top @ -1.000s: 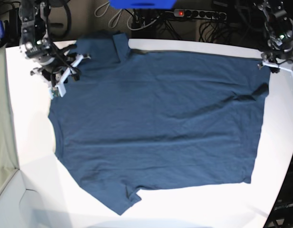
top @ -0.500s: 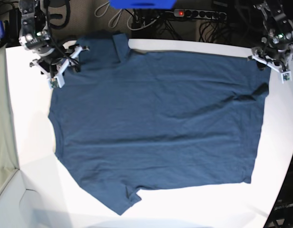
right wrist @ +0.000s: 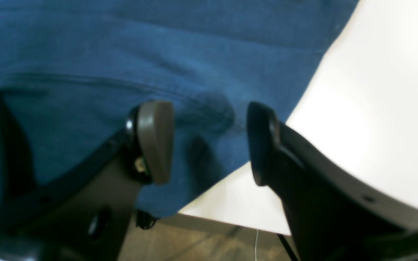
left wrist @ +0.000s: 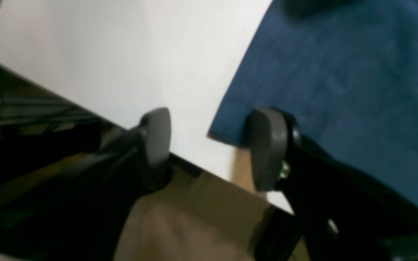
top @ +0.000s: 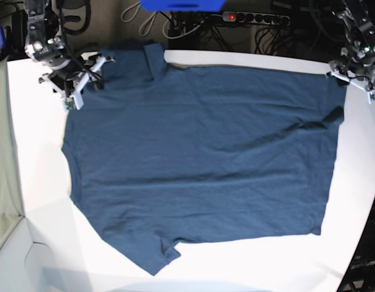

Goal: Layout the t-shirt on the table in an organized manner, then fold the t-shirt properly
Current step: 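Pull the shoulder corners apart with both grippers to smooth the shirt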

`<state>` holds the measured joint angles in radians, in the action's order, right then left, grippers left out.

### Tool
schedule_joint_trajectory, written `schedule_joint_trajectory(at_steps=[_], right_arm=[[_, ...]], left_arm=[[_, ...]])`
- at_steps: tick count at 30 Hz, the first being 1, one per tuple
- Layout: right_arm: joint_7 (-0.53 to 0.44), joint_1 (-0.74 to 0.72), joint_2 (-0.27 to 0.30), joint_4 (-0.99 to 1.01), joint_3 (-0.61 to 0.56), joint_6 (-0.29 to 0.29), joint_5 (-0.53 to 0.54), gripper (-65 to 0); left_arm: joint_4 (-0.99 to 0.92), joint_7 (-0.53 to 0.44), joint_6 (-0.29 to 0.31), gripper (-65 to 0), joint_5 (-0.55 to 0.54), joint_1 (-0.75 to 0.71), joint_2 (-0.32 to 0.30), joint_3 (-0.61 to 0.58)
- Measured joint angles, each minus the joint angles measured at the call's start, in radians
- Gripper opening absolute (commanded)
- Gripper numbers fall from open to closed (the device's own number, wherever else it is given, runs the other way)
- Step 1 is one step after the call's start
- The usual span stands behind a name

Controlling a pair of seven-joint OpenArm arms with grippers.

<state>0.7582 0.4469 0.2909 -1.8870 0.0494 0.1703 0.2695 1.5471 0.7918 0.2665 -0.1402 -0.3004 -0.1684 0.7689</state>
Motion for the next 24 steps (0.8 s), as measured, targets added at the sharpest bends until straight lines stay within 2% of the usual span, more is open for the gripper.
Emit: schedule_joint_trajectory(at_steps=[6, 15, 18, 20, 24], right_arm=[[0.000, 0.000, 0.000, 0.000, 0.000, 0.000, 0.000, -31.7], [-0.001, 0.022, 0.001, 0.000, 0.000, 0.000, 0.000, -31.7], [-0.003, 0.019, 0.003, 0.000, 0.000, 0.000, 0.000, -31.7], [-0.003, 0.020, 0.003, 0.000, 0.000, 0.000, 0.000, -31.7], [-0.003, 0.020, 0.003, 0.000, 0.000, 0.000, 0.000, -31.7]], left_arm=[[-0.012, -0.004, 0.003, -31.4, -0.003, 0.024, 0.006, -0.008], [-0.089, -0.074, 0.003, -31.7, -0.037, 0.033, -0.003, -0.005], [-0.101, -0.092, -0.008, -32.2, -0.030, 0.035, -0.020, -0.056], [-0.101, -0.106, -0.012, -36.3, -0.024, 0.038, -0.019, -0.079], [-0.101, -0.113, -0.010, -51.1, -0.027, 0.041, -0.014, -0.100]])
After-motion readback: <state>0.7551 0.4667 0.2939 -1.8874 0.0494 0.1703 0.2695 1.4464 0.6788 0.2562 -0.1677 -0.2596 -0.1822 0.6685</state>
